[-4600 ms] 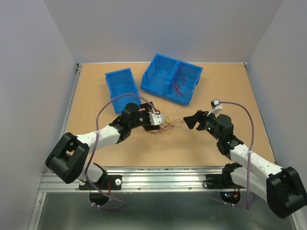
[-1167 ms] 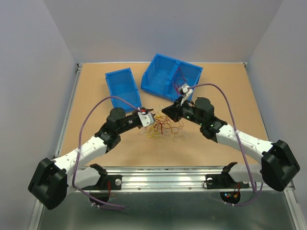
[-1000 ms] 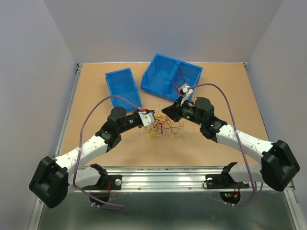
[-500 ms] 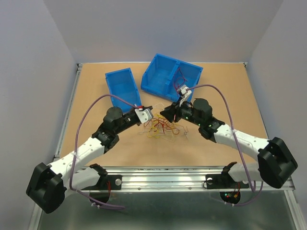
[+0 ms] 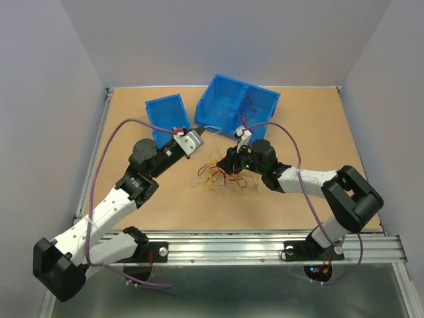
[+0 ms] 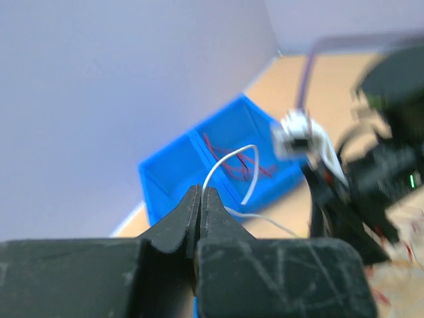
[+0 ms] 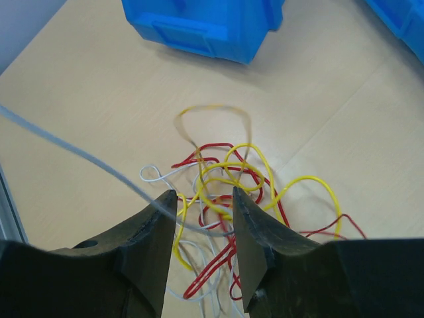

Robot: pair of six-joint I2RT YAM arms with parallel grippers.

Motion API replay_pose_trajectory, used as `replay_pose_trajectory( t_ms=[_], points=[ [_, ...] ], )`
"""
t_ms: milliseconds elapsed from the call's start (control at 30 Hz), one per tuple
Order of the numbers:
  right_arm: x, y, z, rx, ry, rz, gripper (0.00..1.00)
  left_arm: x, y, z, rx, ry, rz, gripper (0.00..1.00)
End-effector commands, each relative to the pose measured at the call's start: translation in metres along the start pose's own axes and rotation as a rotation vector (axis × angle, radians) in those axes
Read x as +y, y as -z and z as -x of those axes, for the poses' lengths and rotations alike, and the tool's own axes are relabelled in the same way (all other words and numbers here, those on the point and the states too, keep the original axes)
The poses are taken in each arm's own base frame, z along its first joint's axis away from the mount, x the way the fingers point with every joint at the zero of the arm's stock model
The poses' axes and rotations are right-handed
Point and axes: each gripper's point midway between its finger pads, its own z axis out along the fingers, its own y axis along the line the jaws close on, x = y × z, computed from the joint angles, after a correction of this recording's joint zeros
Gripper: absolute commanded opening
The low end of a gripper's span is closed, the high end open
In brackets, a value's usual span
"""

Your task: Untangle the cables

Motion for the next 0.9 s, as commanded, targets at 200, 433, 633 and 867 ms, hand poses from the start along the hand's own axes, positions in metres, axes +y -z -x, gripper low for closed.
replay_pose_trajectory(
  t_ms=[200, 433, 633, 867],
  points=[
    [0.009, -0.016, -0.004, -0.044, 0.008, 0.076, 0.44, 0.093, 0.015, 0.171, -0.296, -0.034, 0.242, 0.00],
    [-0.002, -0.003, -0.003, -0.071, -0.001, 0.000, 0.28, 0.158, 0.021, 0.172, -0.203, 0.084, 0.563, 0.00],
    [0.006, 0.001, 0.000, -0.075, -0.001, 0.029, 0.39, 0.203, 0.077, 0.204, -0.266, 0.105, 0.838, 0.00],
    [0.000, -0.004, 0.003, -0.077, -0.027, -0.005, 0.27, 0.230, 0.148, 0.238, -0.288, 0.068, 1.047, 0.00]
  ],
)
